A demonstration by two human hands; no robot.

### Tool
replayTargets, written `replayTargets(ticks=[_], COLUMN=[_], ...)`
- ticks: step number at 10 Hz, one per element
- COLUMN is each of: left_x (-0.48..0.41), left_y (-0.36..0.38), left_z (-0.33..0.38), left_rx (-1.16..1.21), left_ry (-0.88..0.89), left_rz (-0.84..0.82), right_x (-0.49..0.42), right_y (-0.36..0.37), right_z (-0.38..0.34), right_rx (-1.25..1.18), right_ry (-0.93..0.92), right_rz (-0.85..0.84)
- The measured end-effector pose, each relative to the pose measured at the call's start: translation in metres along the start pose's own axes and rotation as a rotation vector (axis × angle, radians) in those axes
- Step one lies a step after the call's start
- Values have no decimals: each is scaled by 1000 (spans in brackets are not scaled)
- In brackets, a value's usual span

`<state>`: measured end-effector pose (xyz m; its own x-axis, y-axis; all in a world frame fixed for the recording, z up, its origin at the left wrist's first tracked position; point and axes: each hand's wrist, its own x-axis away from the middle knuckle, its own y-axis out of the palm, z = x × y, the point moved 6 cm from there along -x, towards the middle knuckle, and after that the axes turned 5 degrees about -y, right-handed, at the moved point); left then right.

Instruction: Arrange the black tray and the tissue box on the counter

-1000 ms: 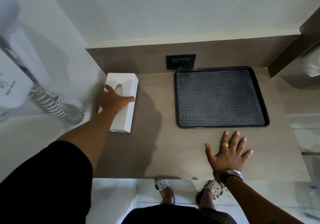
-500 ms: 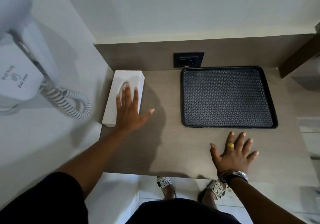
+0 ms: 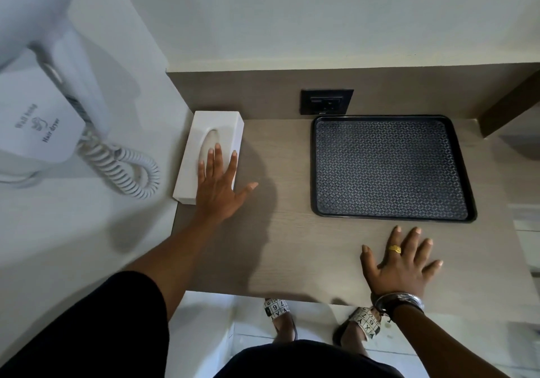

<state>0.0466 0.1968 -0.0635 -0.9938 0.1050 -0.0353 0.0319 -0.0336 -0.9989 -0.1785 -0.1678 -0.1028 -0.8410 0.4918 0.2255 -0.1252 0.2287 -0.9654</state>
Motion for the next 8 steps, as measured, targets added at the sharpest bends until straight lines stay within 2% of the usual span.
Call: replayTargets(ticks=[2, 5, 7, 8], left_x=[-20, -20, -21, -20], left_y=[1, 1, -7, -30], left_z=[-13, -13, -13, 5], left_rx=[-19, -74, -25, 60], left_ry=[-77, -78, -148, -95], left_rz=[8, 11, -18, 103], right_x=[-1, -2, -2, 6], right_y=[4, 4, -1, -6], right_z=[2, 2, -1, 3], right_rx=[13, 28, 11, -67], right_ry=[1, 1, 4, -4], right_rz=[9, -1, -47, -58])
